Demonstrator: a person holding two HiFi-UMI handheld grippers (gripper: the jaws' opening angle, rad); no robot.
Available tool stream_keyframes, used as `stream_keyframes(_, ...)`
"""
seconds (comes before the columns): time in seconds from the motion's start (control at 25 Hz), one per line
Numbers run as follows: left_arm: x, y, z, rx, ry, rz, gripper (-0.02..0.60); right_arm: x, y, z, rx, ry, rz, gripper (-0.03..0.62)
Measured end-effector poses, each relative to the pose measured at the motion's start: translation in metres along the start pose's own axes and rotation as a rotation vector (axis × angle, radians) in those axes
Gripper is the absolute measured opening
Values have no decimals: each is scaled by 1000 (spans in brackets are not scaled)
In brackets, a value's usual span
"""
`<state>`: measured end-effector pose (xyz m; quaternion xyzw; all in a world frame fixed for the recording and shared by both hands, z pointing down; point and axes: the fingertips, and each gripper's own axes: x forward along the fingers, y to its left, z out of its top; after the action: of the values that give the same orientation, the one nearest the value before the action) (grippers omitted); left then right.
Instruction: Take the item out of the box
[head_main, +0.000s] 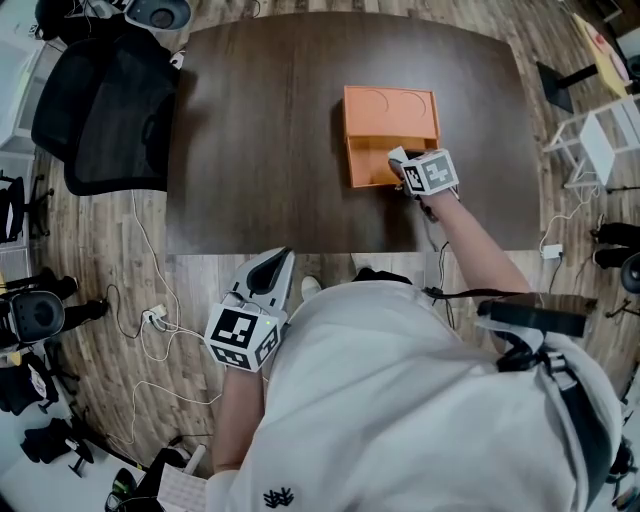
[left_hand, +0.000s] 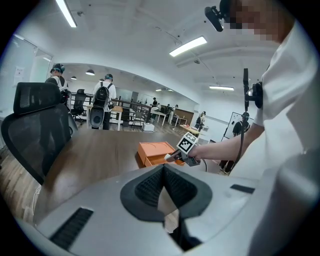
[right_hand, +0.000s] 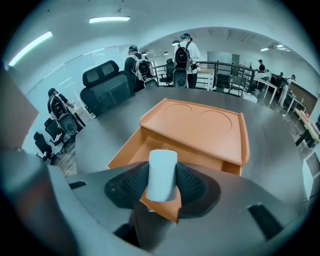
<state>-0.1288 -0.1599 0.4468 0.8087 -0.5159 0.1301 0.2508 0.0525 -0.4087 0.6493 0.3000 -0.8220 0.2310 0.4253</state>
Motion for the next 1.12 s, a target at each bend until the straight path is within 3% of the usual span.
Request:
stream_keyframes(0.52,-20,0,-11,16,-14,-74,11,-57,52,7,28,-119,21,164)
stream_keyframes(1.12,-62,-14,-40,63,-8,-167,11,-132,138,-32,60,-213,27,164)
